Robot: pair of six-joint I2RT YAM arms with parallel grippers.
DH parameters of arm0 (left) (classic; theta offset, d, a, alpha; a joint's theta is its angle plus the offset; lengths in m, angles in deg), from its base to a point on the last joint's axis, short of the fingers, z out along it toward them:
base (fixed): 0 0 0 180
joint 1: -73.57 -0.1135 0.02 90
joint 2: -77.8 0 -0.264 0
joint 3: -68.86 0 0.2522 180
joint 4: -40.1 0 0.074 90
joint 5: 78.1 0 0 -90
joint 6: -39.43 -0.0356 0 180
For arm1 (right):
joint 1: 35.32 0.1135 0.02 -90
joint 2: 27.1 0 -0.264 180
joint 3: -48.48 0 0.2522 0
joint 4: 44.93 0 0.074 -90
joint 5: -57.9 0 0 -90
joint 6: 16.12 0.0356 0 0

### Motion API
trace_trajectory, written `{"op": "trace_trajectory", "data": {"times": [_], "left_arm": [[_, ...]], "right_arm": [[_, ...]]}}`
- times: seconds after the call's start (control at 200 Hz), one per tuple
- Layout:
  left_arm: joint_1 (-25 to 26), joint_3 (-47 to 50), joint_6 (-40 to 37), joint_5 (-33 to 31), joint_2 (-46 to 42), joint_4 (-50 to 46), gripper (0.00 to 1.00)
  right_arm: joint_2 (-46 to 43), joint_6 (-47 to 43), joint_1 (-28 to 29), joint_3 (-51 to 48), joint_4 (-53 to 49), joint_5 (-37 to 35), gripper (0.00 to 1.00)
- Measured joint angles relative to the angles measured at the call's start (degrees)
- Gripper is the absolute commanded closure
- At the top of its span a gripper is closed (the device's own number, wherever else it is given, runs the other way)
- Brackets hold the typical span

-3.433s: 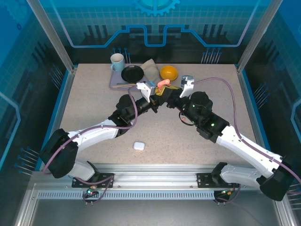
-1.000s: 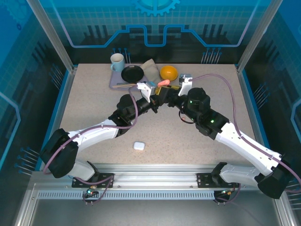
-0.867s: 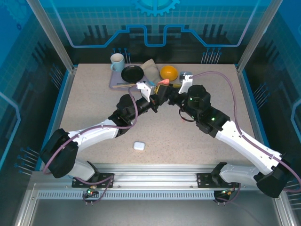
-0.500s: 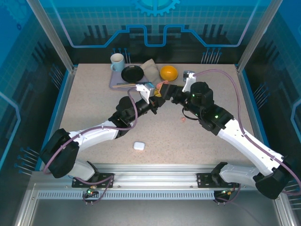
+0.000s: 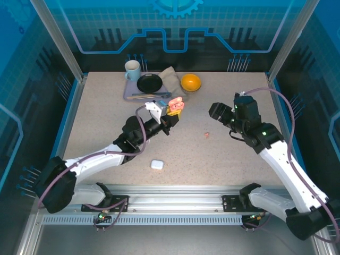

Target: Insert wireless bluetooth earbuds into charging case

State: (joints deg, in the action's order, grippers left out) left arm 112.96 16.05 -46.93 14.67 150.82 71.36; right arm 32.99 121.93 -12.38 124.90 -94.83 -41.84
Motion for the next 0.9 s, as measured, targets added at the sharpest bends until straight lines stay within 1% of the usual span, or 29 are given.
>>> {"op": "trace_trajectory", "data": {"times": [0.06,0.14,0.29,0.385,0.48,0.675,0.9], "left_arm": [[-0.3,1.0,-0.5,0.0,-1.5,-0.6,1.00],[-0.5,2.3,-0.8,0.0,-3.5,-1.6,1.00],[-0.6,3.7,-1.2,-0.1,-6.2,-3.6,1.00],[-0.8,4.4,-1.3,-0.2,-8.0,-4.3,1.00],[-1.1,5.2,-1.3,-0.2,-9.6,-4.7,1.00],[-1.4,6.4,-1.2,-0.2,-10.8,-4.9,1.00],[-1.4,6.8,-1.2,-0.3,-10.8,-4.9,1.00]], "right_arm": [[5.0,-0.3,-0.9,0.0,-2.3,0.4,0.23],[14.1,-1.7,-1.1,0.5,-4.6,0.8,0.24],[32.5,-5.4,-1.2,5.6,-9.0,0.9,0.31],[40.3,-7.5,-1.2,8.9,-10.3,0.8,0.34],[44.0,-8.5,-1.2,11.0,-11.1,0.8,0.38],[48.0,-10.2,-1.2,15.7,-12.0,0.8,0.43],[52.5,-11.2,-1.1,18.2,-12.9,0.7,0.45]]}}
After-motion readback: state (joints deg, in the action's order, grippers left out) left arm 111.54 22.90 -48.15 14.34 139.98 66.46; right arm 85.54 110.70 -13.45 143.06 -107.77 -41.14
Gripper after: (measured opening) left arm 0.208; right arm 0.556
